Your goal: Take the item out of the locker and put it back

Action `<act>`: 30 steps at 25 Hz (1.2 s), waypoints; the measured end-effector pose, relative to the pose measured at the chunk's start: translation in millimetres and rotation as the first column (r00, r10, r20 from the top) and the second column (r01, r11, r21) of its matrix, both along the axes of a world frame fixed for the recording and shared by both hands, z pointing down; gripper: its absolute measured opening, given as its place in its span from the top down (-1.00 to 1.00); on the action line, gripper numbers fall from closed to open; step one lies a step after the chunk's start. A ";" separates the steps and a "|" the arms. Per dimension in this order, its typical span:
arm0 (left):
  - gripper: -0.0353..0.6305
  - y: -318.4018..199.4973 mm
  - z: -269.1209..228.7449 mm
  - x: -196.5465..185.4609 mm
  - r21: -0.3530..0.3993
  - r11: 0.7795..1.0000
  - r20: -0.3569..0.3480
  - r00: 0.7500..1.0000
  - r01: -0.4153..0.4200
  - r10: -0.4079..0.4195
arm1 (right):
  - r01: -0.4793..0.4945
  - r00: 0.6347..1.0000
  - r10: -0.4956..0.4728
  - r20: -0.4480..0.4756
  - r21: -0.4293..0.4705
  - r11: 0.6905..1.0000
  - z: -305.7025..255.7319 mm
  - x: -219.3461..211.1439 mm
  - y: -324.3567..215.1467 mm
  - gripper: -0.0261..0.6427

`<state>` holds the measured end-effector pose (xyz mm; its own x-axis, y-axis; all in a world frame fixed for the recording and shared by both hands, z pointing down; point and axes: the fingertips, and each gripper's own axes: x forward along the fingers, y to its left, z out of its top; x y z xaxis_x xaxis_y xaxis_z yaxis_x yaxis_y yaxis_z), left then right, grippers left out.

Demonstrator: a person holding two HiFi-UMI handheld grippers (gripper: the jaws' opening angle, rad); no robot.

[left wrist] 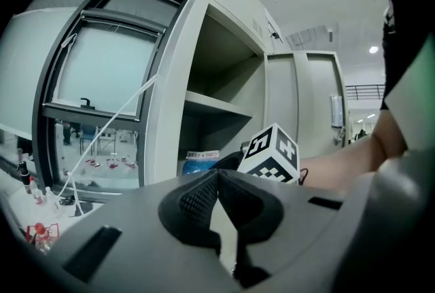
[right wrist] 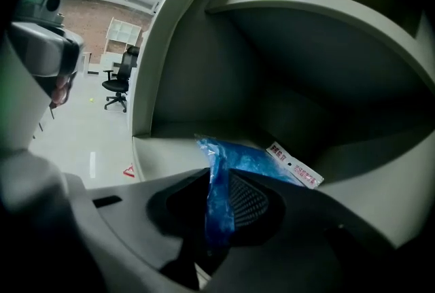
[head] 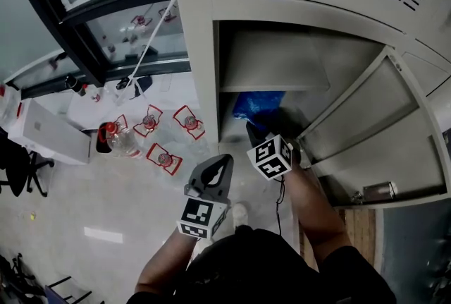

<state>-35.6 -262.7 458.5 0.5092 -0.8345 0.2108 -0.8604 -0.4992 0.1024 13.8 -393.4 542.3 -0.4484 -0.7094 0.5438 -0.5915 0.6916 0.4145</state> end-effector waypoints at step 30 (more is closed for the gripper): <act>0.88 98.3 -20.8 -26.9 0.027 0.995 -0.013 0.995 -0.095 0.095 | -0.172 0.954 0.171 0.247 -0.017 0.985 -55.1 -2.4 111.1 0.85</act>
